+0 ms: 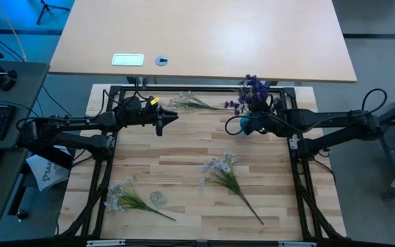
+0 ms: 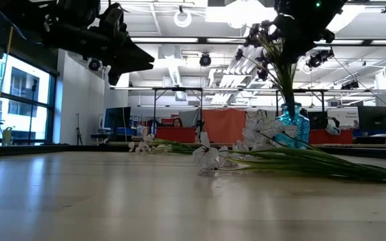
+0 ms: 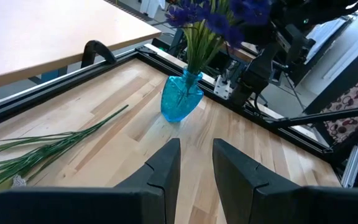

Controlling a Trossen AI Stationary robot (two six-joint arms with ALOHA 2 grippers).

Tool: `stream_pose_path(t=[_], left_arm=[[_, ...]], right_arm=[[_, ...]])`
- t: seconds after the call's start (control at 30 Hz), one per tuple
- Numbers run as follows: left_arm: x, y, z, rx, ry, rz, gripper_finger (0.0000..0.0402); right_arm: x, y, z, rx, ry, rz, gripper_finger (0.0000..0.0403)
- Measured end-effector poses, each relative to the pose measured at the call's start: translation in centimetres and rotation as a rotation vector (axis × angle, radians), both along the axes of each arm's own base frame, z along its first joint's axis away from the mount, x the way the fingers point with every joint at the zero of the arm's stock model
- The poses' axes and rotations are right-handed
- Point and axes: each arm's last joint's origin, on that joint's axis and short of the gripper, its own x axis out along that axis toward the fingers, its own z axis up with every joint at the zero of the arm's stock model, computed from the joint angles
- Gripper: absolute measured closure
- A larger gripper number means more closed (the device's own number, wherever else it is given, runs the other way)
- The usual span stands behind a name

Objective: Sort flowers into vase by color
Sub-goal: Put the violet flowers into the blue vase, then put the bottom right white flowers into the transparent vase

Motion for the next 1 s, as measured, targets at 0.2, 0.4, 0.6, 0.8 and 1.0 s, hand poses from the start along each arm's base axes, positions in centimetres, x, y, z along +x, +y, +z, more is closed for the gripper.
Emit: stream_pose_path(t=[0.2, 0.4, 0.6, 0.8, 1.0], left_arm=[[0.0, 0.0, 0.0, 0.016, 0.003, -0.002, 0.0319], [0.0, 0.0, 0.0, 0.016, 0.004, -0.002, 0.0319], [0.0, 0.0, 0.0, 0.017, 0.005, -0.002, 0.0319], [0.0, 0.0, 0.0, 0.018, 0.006, -0.003, 0.0319], [0.0, 0.0, 0.0, 0.07, 0.019, -0.014, 0.0319]], right_arm=[[-0.4, 0.1, 0.4, 0.014, -0.011, 0.02, 0.0374], [-1.0, 0.2, 0.8, 0.04, -0.017, 0.055, 0.0339], [-2.1, 0.3, 1.6, 0.067, -0.053, 0.103, 0.0269], [-4.1, 0.6, 2.7, 0.139, -0.113, 0.172, 0.0188], [-6.5, 1.0, 3.4, 0.235, -0.137, 0.285, 0.0141]])
